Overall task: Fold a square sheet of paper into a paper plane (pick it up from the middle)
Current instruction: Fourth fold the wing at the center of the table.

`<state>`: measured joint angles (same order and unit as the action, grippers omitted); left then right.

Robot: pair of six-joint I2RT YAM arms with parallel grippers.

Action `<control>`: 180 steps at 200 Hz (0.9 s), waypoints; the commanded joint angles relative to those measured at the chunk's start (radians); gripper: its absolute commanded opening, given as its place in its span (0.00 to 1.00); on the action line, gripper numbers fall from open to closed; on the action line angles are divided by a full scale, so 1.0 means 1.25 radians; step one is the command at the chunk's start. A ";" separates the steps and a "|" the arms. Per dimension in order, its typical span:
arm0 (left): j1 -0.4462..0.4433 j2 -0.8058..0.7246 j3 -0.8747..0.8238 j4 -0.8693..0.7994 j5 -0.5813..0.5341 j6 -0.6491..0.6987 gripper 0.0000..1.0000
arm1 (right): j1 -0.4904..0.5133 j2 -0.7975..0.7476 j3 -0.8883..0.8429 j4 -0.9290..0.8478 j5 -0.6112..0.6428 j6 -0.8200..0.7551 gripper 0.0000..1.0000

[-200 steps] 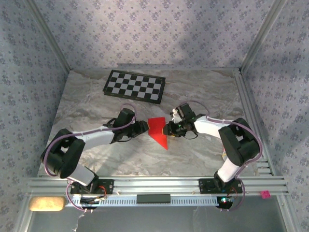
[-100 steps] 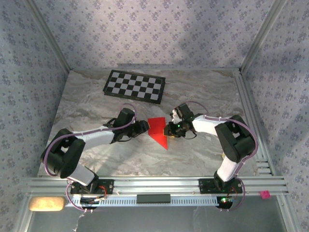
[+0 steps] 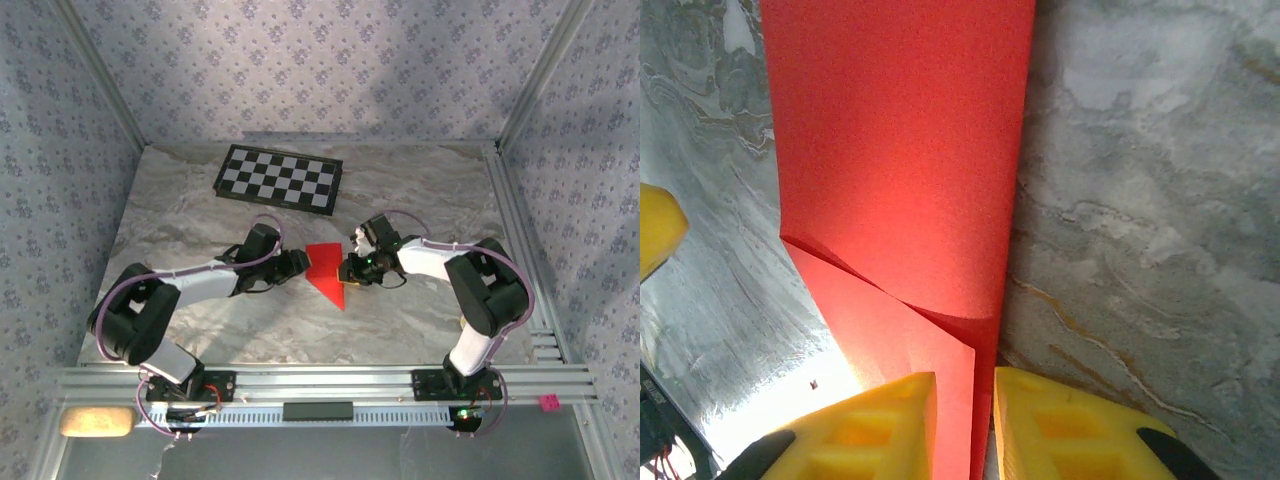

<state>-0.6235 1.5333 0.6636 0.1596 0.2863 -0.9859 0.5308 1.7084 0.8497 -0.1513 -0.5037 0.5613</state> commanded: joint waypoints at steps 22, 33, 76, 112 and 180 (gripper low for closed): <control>0.004 0.046 0.031 0.030 0.050 0.000 0.40 | 0.000 -0.034 0.003 -0.014 0.036 0.003 0.25; 0.004 0.061 0.039 0.034 0.062 0.001 0.38 | 0.000 -0.031 0.006 -0.009 0.032 0.002 0.25; 0.004 0.104 0.061 0.058 0.090 -0.004 0.34 | 0.002 -0.007 0.028 0.006 0.008 -0.002 0.25; 0.004 0.118 0.062 0.063 0.092 -0.008 0.32 | 0.002 0.009 0.043 -0.006 0.013 -0.009 0.25; 0.004 0.134 0.056 0.056 0.087 -0.008 0.30 | 0.003 0.032 0.043 -0.003 -0.007 -0.011 0.27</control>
<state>-0.6235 1.6917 0.7242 0.2138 0.3817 -0.9901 0.5308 1.7306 0.8825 -0.1493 -0.4881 0.5606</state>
